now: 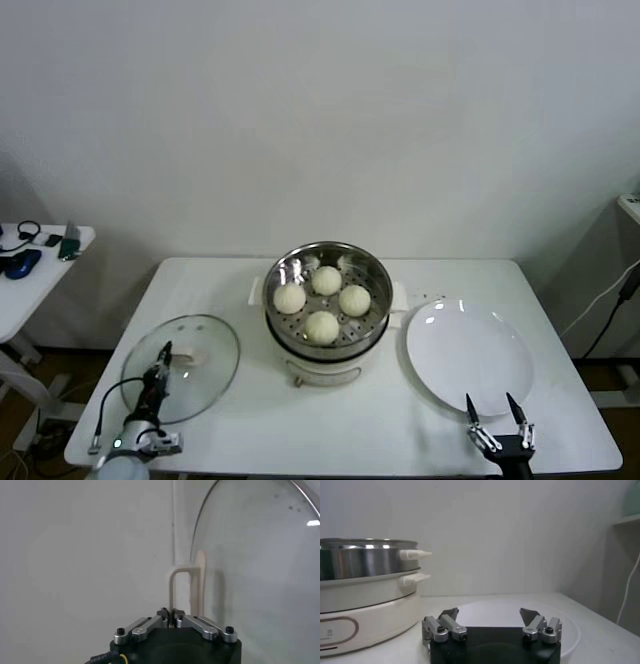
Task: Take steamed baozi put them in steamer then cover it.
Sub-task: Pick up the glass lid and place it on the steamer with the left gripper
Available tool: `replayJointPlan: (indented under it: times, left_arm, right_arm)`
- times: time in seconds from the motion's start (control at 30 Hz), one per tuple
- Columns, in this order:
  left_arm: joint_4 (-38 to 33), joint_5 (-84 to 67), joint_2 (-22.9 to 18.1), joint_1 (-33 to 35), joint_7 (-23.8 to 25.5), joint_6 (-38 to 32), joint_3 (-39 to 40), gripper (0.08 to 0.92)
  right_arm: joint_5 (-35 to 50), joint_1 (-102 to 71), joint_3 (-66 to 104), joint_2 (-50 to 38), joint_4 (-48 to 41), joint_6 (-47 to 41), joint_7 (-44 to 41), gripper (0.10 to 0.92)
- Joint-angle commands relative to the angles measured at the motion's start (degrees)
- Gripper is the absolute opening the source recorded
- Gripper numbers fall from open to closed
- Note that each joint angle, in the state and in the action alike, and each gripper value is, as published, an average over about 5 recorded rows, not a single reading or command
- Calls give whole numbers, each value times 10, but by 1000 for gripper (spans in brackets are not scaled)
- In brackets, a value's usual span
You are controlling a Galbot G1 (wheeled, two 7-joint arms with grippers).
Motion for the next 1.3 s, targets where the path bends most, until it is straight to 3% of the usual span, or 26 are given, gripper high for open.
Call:
replayJointPlan:
  times: [0.03,0.2,0.37,0.5,0.6,0.73,0.93,1.1,1.3]
  left_arm:
    - [-184,-112,43,39,87,67,5,140]
    - [-313,-195,98,62,164,152,4,140]
    - [-397,-218,156,52,224,247,21,140]
    - [-433,-221,193,5,250,341,95,140]
    - [-445,-196,194,-52,264,395,177,140]
    - [-438,-120,161,-130,292,440,292,140]
    - [-381,-20,70,-217,330,470,408,140]
    - [-337,37,-2,-234,337,466,457,140]
    - [-286,87,-61,-243,335,458,482,140]
  right_arm:
    - [-7,0,3,2,3,-2,4,823]
    - [-15,3,4,0,3,-4,8,823]
    - [-36,7,7,3,1,-5,17,823]
    - [-41,12,5,6,-2,-4,23,823]
    - [-42,15,4,8,0,-5,23,823]
    - [-42,15,3,7,10,-13,22,823]
    - [-51,21,4,5,12,-23,25,823]
    - [-52,23,8,2,13,-26,30,823]
    - [-50,25,8,3,7,-25,34,823]
